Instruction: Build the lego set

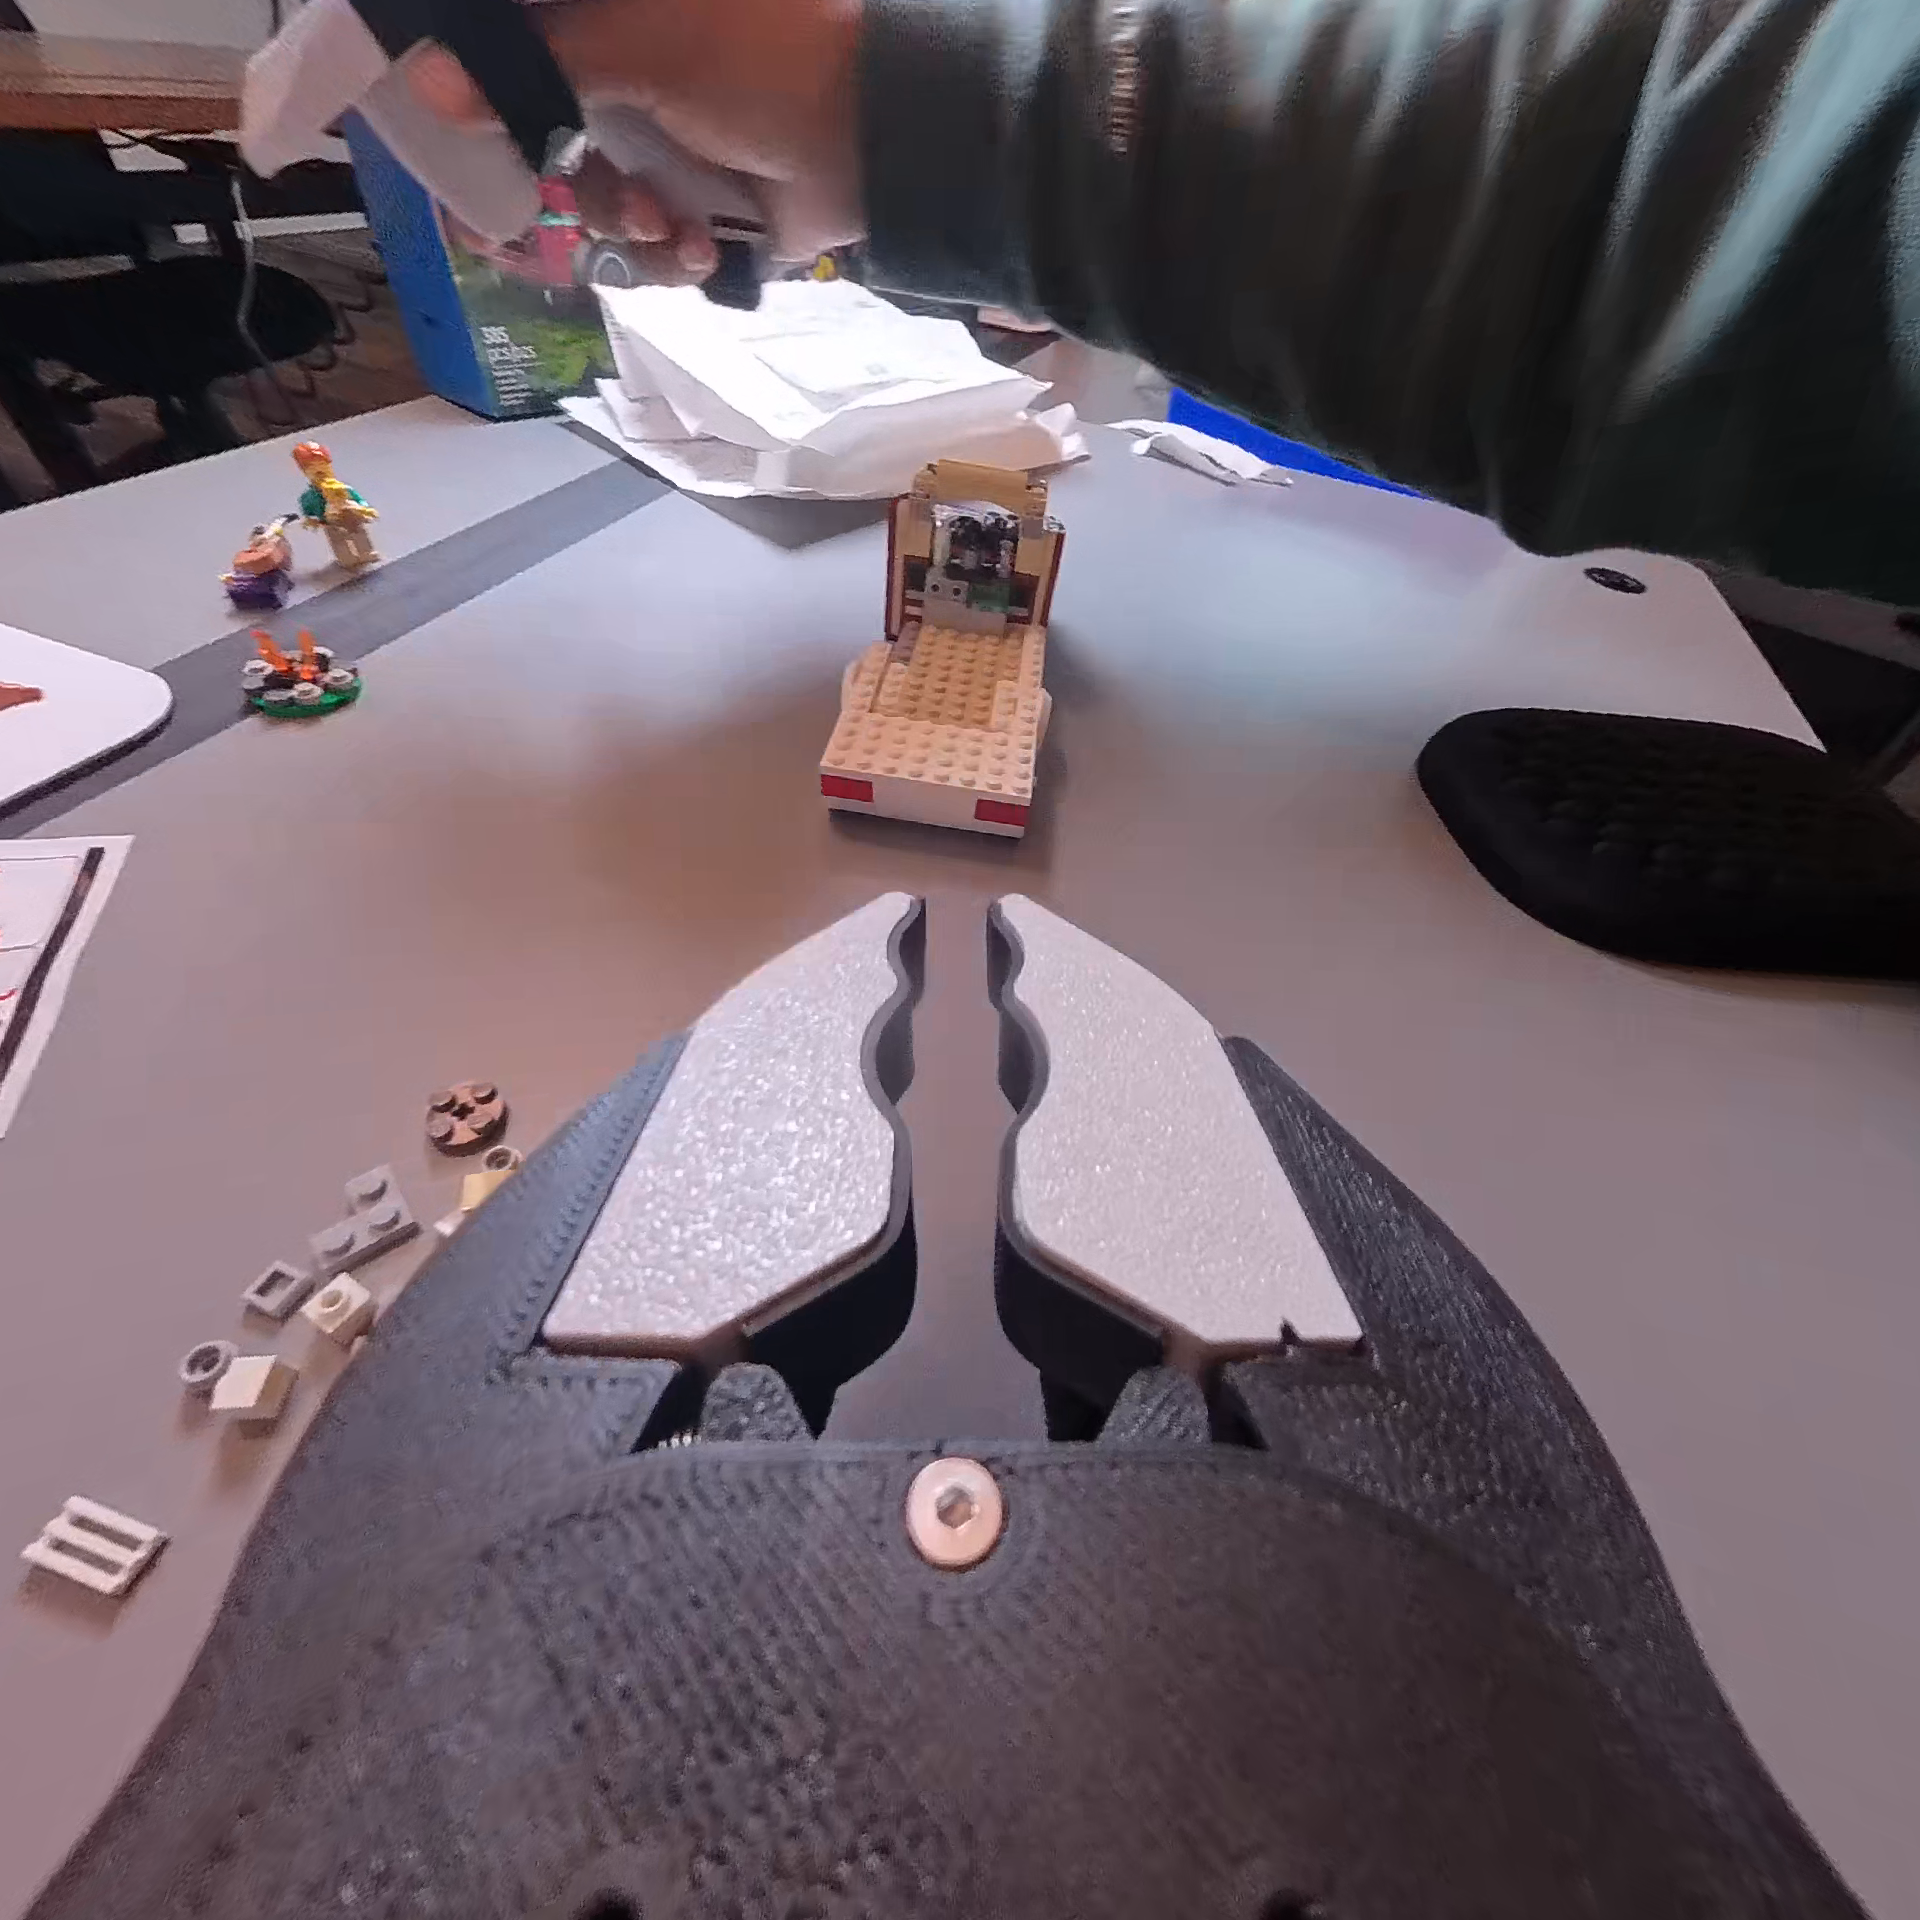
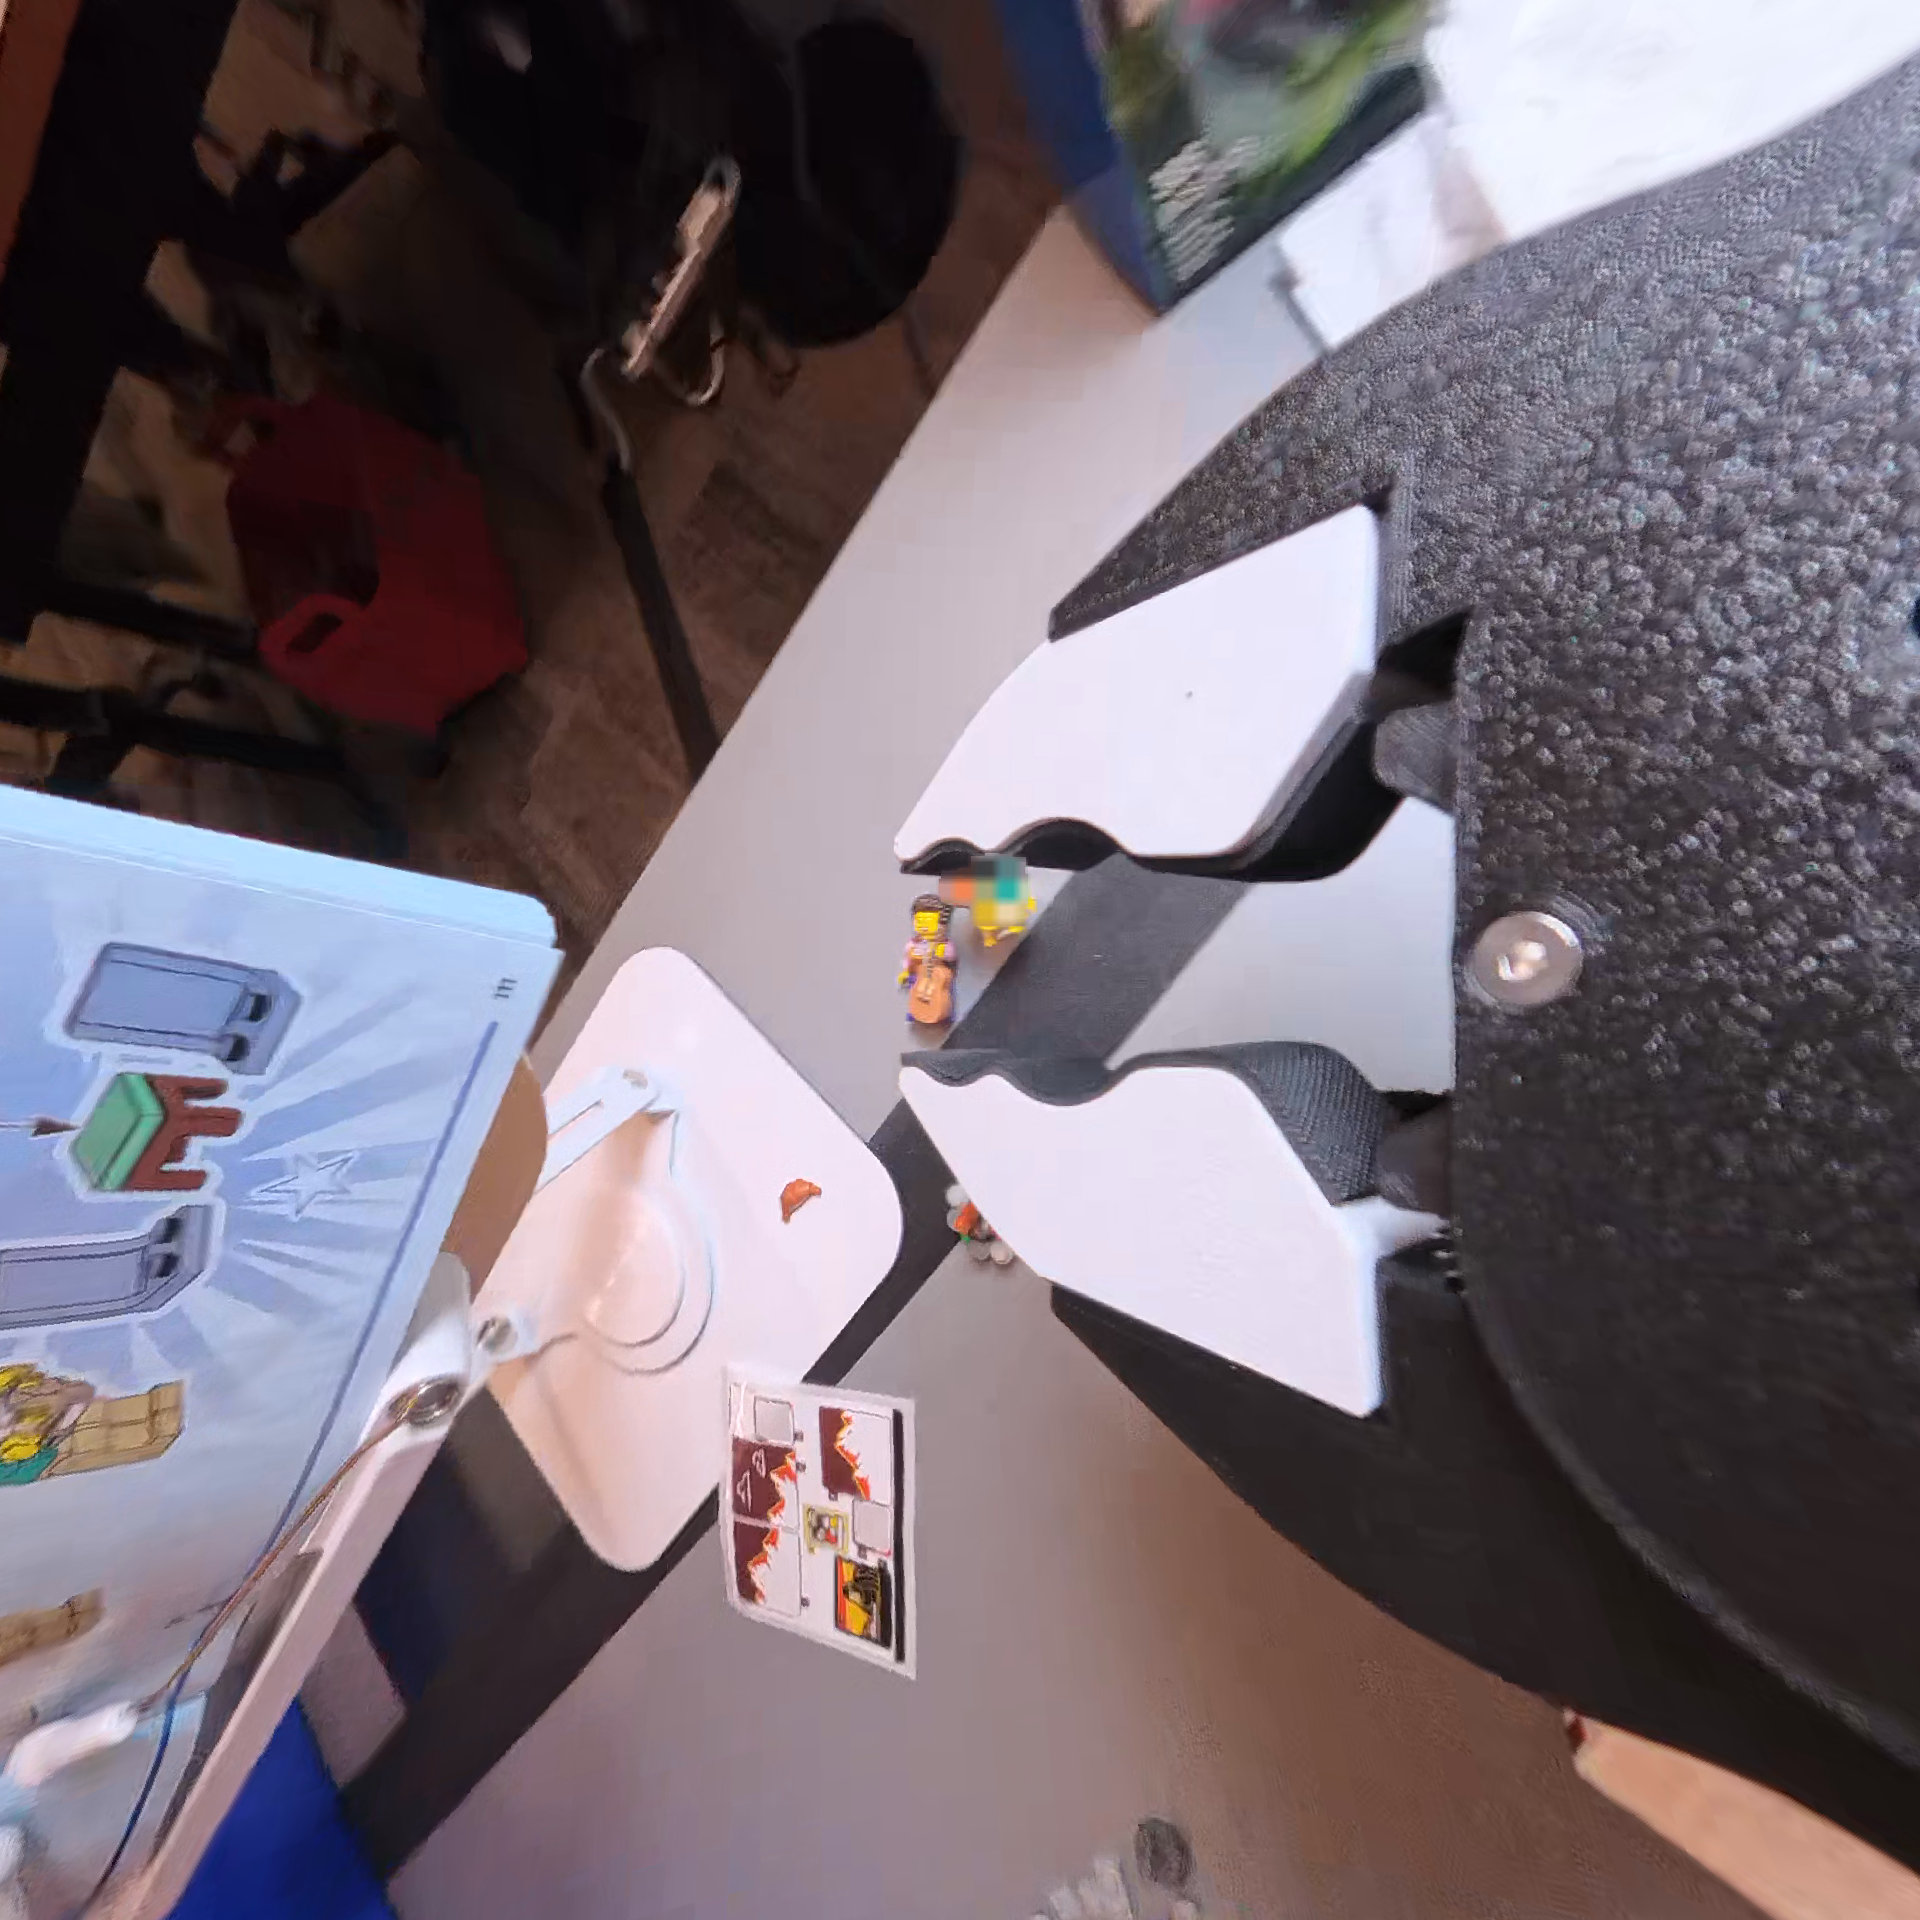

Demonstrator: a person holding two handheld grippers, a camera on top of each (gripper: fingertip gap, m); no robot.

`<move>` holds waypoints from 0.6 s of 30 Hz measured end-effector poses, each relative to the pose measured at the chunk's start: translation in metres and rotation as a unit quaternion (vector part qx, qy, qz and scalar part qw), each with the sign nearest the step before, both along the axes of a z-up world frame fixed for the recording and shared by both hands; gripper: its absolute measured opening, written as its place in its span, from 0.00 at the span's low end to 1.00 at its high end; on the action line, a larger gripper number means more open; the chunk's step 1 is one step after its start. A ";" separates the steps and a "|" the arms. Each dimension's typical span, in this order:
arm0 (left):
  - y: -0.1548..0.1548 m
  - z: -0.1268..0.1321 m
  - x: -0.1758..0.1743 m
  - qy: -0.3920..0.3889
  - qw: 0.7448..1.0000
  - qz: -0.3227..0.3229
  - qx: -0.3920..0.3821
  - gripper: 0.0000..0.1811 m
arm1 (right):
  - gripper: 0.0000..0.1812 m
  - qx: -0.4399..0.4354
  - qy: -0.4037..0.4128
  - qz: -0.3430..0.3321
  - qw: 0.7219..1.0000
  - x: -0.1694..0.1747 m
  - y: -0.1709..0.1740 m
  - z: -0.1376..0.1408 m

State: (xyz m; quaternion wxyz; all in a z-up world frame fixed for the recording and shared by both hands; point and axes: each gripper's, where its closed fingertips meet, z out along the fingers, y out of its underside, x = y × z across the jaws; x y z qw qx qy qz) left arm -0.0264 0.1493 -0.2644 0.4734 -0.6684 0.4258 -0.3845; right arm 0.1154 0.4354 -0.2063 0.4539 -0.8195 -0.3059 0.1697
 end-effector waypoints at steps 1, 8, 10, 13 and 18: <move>0.002 0.001 -0.001 0.000 1.000 0.007 0.002 0.06 | 0.18 -0.007 -0.009 -0.029 1.000 0.002 -0.008 0.000; -0.001 0.004 0.001 0.001 1.000 0.014 0.015 0.05 | 0.18 -0.026 0.019 -0.163 0.986 -0.035 -0.060 -0.009; -0.003 0.005 0.001 0.004 1.000 0.014 0.025 0.05 | 0.19 -0.036 0.005 -0.193 0.981 -0.047 -0.066 -0.029; -0.007 0.008 0.002 0.005 0.999 0.013 0.039 0.05 | 0.18 -0.039 -0.023 -0.241 0.969 -0.054 -0.068 -0.062; -0.013 0.009 0.005 0.011 0.999 0.004 0.052 0.04 | 0.13 -0.030 -0.092 -0.336 0.937 -0.035 -0.064 -0.089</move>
